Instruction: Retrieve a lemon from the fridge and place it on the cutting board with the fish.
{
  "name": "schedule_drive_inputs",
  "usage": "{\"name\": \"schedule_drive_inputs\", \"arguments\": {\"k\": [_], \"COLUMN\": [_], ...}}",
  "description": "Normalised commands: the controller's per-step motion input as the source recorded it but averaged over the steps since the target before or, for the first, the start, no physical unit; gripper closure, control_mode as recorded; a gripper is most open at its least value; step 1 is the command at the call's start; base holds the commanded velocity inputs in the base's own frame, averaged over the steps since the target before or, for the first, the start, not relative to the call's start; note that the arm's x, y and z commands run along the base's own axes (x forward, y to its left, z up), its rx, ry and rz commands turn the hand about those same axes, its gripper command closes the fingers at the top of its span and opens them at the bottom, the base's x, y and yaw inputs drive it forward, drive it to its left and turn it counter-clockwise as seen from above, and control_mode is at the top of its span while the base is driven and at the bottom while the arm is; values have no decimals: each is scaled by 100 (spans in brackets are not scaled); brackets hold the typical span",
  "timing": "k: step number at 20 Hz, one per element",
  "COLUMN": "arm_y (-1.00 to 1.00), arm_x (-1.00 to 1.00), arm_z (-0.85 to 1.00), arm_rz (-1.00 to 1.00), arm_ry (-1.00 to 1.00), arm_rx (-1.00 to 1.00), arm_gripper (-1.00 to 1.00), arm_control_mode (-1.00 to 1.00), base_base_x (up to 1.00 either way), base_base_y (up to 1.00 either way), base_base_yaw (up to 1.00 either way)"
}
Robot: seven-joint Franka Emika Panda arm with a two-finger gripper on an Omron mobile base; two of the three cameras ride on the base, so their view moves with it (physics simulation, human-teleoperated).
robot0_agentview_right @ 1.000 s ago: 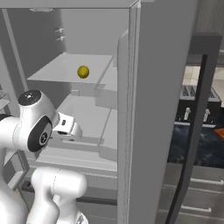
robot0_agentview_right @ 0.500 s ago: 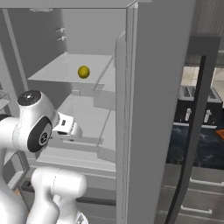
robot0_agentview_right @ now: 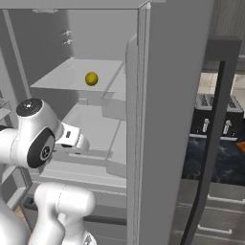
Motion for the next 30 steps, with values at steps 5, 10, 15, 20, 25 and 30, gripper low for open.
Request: {"name": "schedule_drive_inputs", "arguments": {"k": [5, 10, 15, 20, 25, 30], "arm_y": [0, 0, 0, 0, 0, 0], "arm_x": [-23, -21, -14, -10, 0, 8], "arm_z": [37, 80, 86, 86, 54, 11], "arm_rz": [0, 0, 0, 0, 0, 0], "arm_ry": [-18, -29, -34, -29, -3, 0], "arm_rx": [-4, 0, 0, 0, 0, 0], "arm_gripper": [-100, -100, -100, -100, -100, -100], "arm_control_mode": [-100, -100, -100, -100, -100, -100], "base_base_x": [0, 0, 0, 0, 0, 0], "base_base_y": [0, 0, 0, 0, 0, 0], "base_base_yaw": [0, 0, 0, 0, 0, 0]}}
